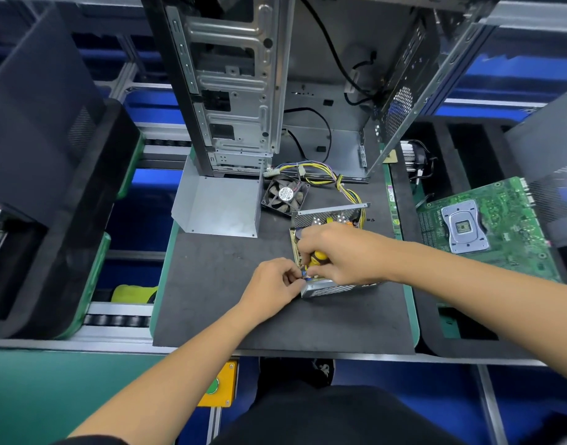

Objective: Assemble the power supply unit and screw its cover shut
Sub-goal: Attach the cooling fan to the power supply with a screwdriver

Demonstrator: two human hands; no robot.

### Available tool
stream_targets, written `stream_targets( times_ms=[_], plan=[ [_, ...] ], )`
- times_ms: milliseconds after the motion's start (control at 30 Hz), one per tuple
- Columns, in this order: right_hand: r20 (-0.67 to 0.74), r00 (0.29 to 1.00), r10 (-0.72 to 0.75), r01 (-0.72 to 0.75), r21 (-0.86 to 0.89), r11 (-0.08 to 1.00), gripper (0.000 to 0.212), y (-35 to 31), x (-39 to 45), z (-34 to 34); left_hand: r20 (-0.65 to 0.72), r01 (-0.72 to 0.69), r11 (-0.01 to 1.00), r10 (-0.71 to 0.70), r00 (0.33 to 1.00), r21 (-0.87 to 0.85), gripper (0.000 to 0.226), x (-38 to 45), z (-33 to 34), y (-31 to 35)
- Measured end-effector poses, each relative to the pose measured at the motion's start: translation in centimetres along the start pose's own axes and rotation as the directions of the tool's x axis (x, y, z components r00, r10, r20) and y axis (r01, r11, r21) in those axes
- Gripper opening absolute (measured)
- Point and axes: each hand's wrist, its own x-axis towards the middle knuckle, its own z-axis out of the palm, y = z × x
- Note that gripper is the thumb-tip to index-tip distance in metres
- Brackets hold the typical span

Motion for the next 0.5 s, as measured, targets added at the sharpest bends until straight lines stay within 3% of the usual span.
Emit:
stream_targets(
  times_ms=[133, 300, 500],
  plan=[
    [0.04, 0.999, 0.01, -0.009, -0.024, 1.0, 0.005, 0.1, 0.3, -0.5, 0.019, 0.023, 1.0, -0.023, 1.0, -0.009, 0.012, 0.1, -0.1, -0.1],
    [0.062, 0.998, -0.006, 0.011, -0.085, 0.996, 0.009, -0.5, 1.0, -0.4, 0.013, 0.056, 0.997, -0.056, 0.998, -0.049, 0.043, 0.3, -0.6, 0.1],
    [0.022, 0.997, 0.077, -0.075, -0.064, 0.995, 0.009, -0.6, 2.0, -1.0, 0.101, 0.145, 0.982, -0.133, 0.986, -0.117, 0.008, 0.8, -1.1, -0.5]
  ],
)
